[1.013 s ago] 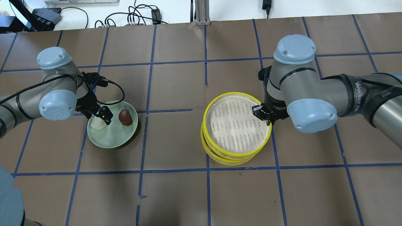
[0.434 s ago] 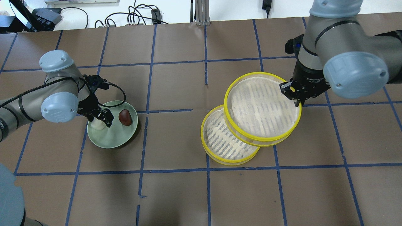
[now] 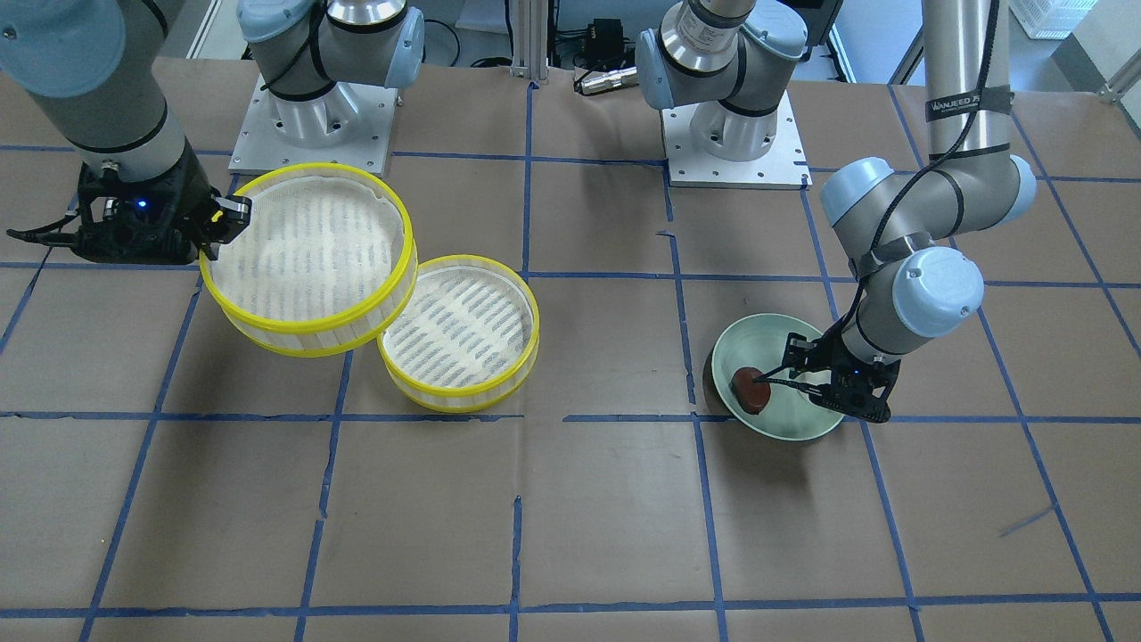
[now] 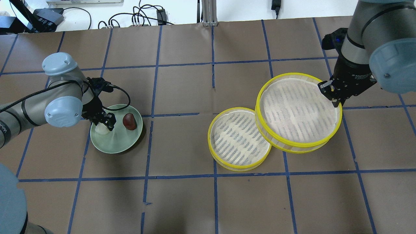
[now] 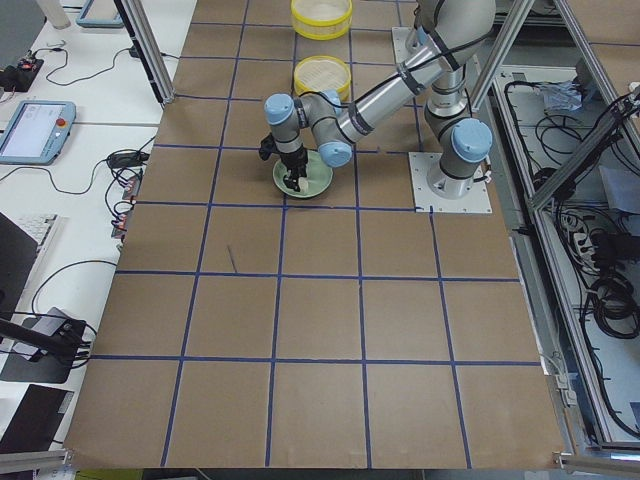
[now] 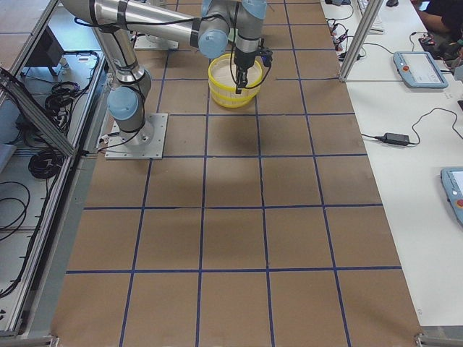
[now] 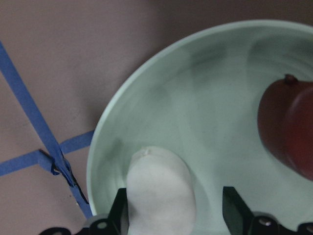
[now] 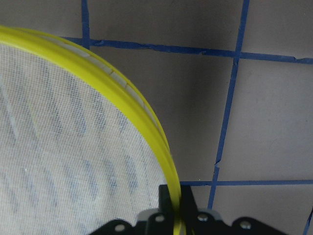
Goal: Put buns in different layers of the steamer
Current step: 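Lift top tier aside with right gripper while left grasps white bun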
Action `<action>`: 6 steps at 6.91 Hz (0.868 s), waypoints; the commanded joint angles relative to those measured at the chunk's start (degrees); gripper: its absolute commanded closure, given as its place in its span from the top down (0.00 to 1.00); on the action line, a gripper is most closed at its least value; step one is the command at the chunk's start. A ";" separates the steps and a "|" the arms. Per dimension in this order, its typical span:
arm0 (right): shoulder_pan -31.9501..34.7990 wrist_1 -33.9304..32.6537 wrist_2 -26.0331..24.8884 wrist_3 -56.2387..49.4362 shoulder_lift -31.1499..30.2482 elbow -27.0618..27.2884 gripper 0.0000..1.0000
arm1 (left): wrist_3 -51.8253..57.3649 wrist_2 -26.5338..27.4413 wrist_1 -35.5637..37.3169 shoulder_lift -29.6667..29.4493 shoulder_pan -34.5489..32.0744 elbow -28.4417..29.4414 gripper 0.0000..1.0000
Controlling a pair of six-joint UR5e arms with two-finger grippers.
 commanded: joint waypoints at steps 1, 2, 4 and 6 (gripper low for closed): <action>-2.78 1.81 0.01 -2.38 -0.19 -0.21 0.07 | -0.69 0.36 -0.04 0.29 0.00 0.75 0.30; -3.49 1.82 -0.16 -3.78 -0.19 -0.21 0.07 | -2.26 0.53 -0.65 1.33 0.00 0.92 0.29; -5.69 2.00 -0.17 -5.11 -0.19 -0.04 0.07 | -9.08 2.20 -8.34 4.23 -2.35 6.16 0.29; -6.75 2.17 -0.17 -6.08 -0.19 0.23 0.07 | -25.20 0.37 -14.61 4.77 -14.09 12.94 0.30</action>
